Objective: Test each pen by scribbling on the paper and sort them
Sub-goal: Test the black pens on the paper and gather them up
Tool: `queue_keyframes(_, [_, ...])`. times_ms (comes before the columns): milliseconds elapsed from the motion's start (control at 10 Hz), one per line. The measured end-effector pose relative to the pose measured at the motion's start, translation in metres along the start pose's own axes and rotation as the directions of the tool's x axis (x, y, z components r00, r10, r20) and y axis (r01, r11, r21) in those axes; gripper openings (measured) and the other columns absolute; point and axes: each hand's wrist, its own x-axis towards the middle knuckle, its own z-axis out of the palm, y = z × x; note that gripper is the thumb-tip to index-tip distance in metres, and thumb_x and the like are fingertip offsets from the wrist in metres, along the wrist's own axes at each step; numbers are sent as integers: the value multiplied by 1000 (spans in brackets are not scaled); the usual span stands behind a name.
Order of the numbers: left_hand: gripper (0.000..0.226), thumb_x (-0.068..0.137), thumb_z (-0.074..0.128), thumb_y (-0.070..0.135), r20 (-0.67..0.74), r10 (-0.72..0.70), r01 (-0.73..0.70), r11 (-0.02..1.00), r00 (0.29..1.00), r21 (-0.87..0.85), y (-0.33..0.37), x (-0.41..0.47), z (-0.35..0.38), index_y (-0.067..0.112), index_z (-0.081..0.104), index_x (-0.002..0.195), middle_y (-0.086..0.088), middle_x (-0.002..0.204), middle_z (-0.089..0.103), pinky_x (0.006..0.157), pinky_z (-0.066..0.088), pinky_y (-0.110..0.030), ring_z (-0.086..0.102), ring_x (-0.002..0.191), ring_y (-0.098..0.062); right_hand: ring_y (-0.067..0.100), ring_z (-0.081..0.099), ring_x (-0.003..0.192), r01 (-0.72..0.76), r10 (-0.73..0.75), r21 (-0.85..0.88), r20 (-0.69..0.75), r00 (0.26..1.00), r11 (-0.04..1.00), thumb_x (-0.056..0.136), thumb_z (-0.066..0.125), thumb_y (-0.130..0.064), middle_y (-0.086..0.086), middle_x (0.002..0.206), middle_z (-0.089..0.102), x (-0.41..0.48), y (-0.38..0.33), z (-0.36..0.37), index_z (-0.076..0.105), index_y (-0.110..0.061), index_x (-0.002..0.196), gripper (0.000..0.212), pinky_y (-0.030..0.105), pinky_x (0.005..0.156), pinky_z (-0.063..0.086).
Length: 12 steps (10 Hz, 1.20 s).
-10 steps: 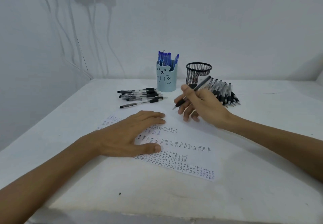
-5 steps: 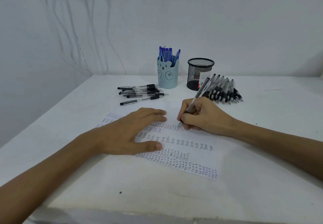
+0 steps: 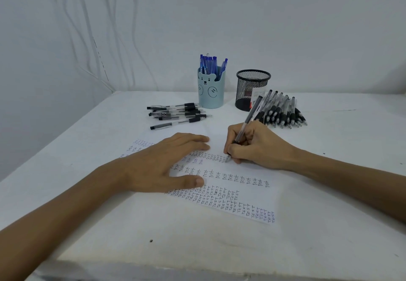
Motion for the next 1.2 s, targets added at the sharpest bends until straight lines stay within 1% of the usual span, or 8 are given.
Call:
queue_keyframes(100, [73,95,55,67,18,15,-15,1000,1000,21,2,1,-3,38,29,158,30,163,16,122,20,-20,13,150,10,9,47,49,-1,1,-16,-9,1000,1000,90,64,5,7,56,62,0,0,0,66,-5,75,18,21,50,36])
queue_keyframes(200, [73,95,56,66,7,17,-17,1000,1000,19,1,1,-3,37,30,157,30,163,18,121,19,-19,13,151,9,14,49,51,-12,12,-18,-5,1000,1000,90,64,5,8,56,62,2,1,0,65,-1,76,15,26,51,37])
queue_keyframes(400, [73,95,55,67,13,13,-13,1000,1000,17,1,0,-3,37,31,157,29,164,18,123,21,-23,13,152,7,11,50,50,-20,19,-44,-25,1000,999,90,65,5,3,54,62,3,2,-1,65,1,77,13,20,51,39])
queue_keyframes(500, [73,95,54,68,28,8,-8,1000,1000,16,2,0,-4,38,30,157,30,163,17,124,21,-26,12,152,7,12,50,50,-26,25,-44,-32,999,999,89,64,5,7,55,62,4,2,-1,64,4,78,11,20,51,39])
queue_keyframes(700, [86,86,49,85,-8,-55,55,998,998,-32,-3,-2,3,47,22,159,29,166,17,125,27,-39,16,153,5,10,51,51,-20,18,-44,-43,999,999,90,64,4,9,56,62,4,2,-1,64,5,79,11,16,53,40])
queue_keyframes(900, [87,85,49,86,-12,-55,54,997,998,-47,-3,-2,4,48,22,158,29,166,17,125,28,-40,17,152,6,10,51,51,-28,24,-71,-61,998,997,89,64,3,8,55,62,5,5,-1,64,5,79,10,17,53,41])
queue_keyframes(1100, [88,84,48,87,-16,-54,53,998,998,-47,-4,-2,5,47,22,158,29,166,17,125,28,-40,17,152,6,17,54,56,-27,23,-56,-72,997,998,89,64,-1,17,61,65,6,7,-2,65,3,79,10,22,55,43])
queue_keyframes(1200, [88,84,48,88,-21,-55,54,997,998,-47,-4,-3,5,48,22,158,29,165,17,125,28,-40,16,152,6,13,51,53,-36,29,-77,-93,995,996,88,64,-1,9,57,64,7,7,-1,64,4,80,10,20,53,40])
